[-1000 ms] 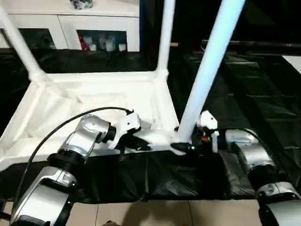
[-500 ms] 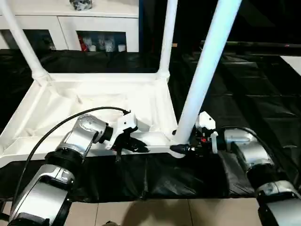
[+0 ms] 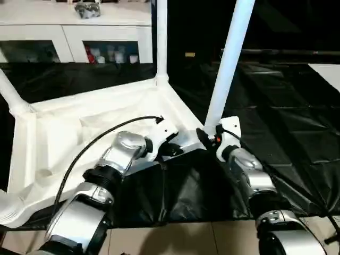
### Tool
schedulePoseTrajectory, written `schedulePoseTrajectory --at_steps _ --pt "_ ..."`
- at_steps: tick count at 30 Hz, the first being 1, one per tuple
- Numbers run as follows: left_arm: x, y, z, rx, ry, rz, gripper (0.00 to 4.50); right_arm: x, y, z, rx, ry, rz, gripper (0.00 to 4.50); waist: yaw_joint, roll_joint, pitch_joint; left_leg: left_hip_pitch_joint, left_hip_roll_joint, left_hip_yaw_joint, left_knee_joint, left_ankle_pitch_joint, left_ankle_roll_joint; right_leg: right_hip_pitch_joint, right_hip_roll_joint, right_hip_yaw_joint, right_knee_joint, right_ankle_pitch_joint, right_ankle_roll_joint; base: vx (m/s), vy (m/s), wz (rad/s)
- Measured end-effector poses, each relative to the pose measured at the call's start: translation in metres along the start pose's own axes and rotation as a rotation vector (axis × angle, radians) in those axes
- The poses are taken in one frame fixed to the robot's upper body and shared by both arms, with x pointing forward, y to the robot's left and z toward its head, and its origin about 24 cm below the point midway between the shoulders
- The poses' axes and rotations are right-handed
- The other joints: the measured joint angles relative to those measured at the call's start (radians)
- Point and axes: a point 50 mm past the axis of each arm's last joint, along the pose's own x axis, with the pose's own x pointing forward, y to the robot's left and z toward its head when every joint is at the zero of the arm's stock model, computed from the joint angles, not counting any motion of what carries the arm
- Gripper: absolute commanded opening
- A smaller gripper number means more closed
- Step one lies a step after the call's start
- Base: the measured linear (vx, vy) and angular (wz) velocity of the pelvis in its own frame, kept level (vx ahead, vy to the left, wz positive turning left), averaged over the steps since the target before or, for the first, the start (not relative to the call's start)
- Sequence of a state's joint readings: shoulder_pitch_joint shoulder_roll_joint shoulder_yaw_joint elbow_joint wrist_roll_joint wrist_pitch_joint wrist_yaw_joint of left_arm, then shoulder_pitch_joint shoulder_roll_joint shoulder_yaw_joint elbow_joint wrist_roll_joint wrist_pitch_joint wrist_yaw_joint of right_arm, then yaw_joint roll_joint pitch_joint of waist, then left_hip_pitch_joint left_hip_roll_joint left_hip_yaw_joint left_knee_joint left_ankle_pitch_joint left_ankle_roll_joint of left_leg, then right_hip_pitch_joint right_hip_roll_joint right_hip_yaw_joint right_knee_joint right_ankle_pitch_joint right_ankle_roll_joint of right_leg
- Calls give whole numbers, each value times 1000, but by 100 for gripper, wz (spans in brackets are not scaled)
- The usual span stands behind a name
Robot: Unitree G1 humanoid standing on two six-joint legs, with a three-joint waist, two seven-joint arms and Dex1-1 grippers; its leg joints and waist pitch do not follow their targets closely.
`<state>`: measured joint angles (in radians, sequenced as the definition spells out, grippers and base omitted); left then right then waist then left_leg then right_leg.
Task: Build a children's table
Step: Rotate leg to tighten
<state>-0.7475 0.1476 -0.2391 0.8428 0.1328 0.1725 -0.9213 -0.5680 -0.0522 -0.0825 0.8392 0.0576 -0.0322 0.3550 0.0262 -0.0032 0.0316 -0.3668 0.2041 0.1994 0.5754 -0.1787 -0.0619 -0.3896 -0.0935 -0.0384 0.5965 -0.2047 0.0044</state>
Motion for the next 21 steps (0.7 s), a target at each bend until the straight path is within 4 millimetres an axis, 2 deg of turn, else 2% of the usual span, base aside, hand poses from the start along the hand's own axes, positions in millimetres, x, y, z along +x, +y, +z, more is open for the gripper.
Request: schedulePoseTrajectory --at_steps 3,7,14,17,21 --pt "0 0 1 16 -3 -1 0 0 -1 1 1 -7 1 351 1 0 0 -1 -1 0 -3 0 0 0 0 1 -4 0 0 0 0 0" --pt "1 0 3 56 -13 -11 0 -12 -16 3 -42 2 109 382 8 0 1 -3 -1 1 -3 0 0 0 0 2 -3 2 -1 0 0 0" --pt "-3 4 3 79 -14 0 0 -42 -44 24 -152 -30 338 382 12 -1 1 -3 0 1 -6 0 0 1 0 -1 -2 9 2 0 0 0" --pt "-3 4 2 85 -15 -2 0 -57 -52 24 -185 2 426 382 11 -1 2 -3 0 1 -6 0 0 1 0 -1 -2 8 2 0 0 0" --pt "-4 5 2 117 -24 1 0 -70 -49 18 -211 57 558 382 10 -3 3 -4 1 1 -6 0 0 0 0 -2 -2 6 7 0 0 0"
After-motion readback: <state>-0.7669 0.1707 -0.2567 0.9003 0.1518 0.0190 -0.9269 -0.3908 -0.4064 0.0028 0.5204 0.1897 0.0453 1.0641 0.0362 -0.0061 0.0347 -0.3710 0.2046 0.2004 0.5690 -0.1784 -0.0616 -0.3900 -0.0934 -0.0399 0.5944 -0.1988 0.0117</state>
